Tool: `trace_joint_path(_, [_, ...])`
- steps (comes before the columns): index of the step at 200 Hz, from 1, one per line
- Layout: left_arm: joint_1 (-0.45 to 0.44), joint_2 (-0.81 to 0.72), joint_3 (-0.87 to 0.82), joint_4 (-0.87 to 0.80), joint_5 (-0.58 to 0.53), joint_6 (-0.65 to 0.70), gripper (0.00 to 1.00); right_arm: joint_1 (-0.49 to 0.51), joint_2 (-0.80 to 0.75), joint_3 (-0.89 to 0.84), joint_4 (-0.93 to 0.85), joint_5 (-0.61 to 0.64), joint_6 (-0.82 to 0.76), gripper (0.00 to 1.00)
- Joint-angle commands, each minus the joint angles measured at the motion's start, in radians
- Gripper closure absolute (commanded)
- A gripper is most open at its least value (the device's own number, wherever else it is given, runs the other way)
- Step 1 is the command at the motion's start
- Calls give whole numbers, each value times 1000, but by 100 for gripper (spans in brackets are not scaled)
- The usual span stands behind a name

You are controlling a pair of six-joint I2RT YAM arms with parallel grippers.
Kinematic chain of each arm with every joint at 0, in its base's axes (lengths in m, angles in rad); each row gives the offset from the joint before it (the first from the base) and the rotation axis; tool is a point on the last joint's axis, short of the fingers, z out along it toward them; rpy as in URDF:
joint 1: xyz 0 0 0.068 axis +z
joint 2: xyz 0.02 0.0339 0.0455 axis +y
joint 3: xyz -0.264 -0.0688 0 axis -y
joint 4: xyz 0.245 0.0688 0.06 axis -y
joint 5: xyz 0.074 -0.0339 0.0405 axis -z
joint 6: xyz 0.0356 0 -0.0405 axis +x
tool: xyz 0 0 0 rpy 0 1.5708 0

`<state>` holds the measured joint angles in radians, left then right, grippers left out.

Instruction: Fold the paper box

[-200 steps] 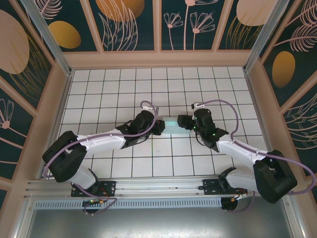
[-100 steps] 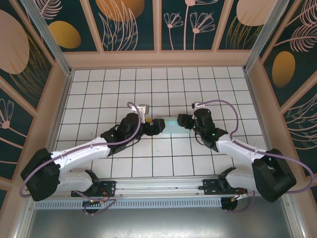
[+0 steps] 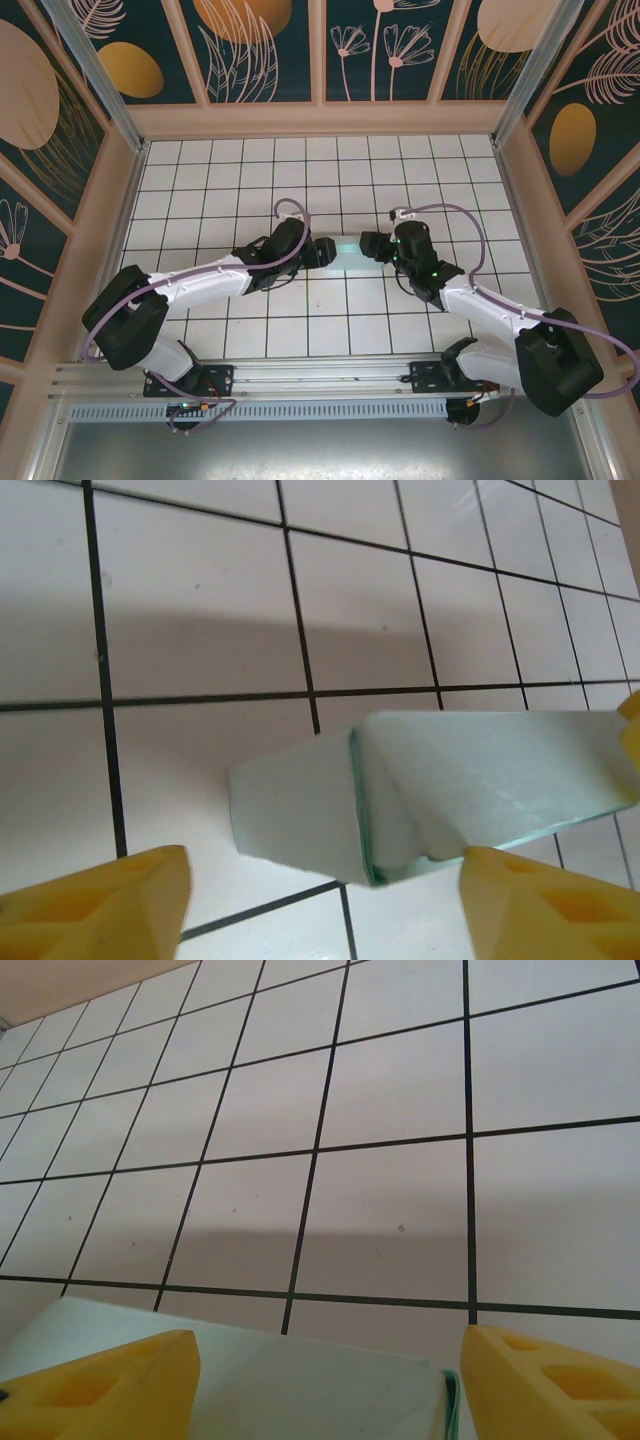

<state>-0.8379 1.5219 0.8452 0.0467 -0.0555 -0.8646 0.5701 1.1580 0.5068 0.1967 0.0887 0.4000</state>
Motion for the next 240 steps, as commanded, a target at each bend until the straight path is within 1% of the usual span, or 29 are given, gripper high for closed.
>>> trace_joint_path(1, [4, 25, -17, -58, 14, -34, 42, -4, -13, -21, -11, 3, 13, 31])
trace_joint_path(17, [4, 39, -43, -44, 30, -46, 49, -7, -7, -29, -10, 9, 15, 31])
trace_joint_path(41, [5, 54, -68, -31, 34, -57, 60, -17, 2, -46, 0, -1, 31, 40])
trace_joint_path(48, [4, 59, -70, -29, 36, -55, 62, -17, 3, -47, 0, -12, 39, 45])
trace_joint_path(57, [5, 65, -69, -26, 44, -51, 63, -17, 1, -42, -3, -33, 47, 46])
trace_joint_path(77, [4, 78, -69, -22, 51, -45, 63, -18, -26, -25, -2, -61, 44, 44])
trace_joint_path(89, [5, 85, -69, -22, 51, -45, 64, -18, -49, -11, -6, -69, 45, 37])
trace_joint_path(91, [4, 86, -68, -21, 51, -45, 64, -40, -53, -8, -5, -69, 45, 36])
trace_joint_path(96, [4, 87, -68, -21, 52, -45, 64, -50, -62, -1, -6, -69, 48, 33])
trace_joint_path(100, [5, 87, -68, -20, 52, -45, 64, -55, -67, 3, -5, -99, 51, 31])
trace_joint_path(111, [4, 86, -68, -14, 55, -45, 65, -63, -79, 10, 3, -120, 60, 27])
trace_joint_path(122, [4, 86, -66, -13, 55, -44, 65, -70, -77, 3, 10, -122, 66, 27])
trace_joint_path(132, [3, 85, -67, -12, 56, -44, 65, -85, -64, -10, 7, -130, 76, 28])
trace_joint_path(150, [4, 72, -70, 5, 58, -34, 65, -109, -33, -46, 13, -149, 96, 37])
trace_joint_path(157, [4, 59, -73, 23, 66, -27, 63, -116, -22, -59, 18, -157, 103, 42])
trace_joint_path(165, [6, 42, -74, 43, 76, -17, 58, -123, -14, -72, 28, -162, 109, 48])
trace_joint_path(183, [19, 5, -62, 78, 102, -8, 39, -133, 1, -93, 45, -169, 120, 65])
trace_joint_path(204, [57, -29, -48, 96, 112, -14, 23, -134, 15, -102, 53, -165, 117, 74])
trace_joint_path(222, [92, -38, -37, 103, 113, -5, 16, -134, 24, -103, 57, -163, 114, 81])
trace_joint_path(240, [114, -16, -15, 101, 121, 13, 15, -135, 28, -108, 66, -168, 114, 87])
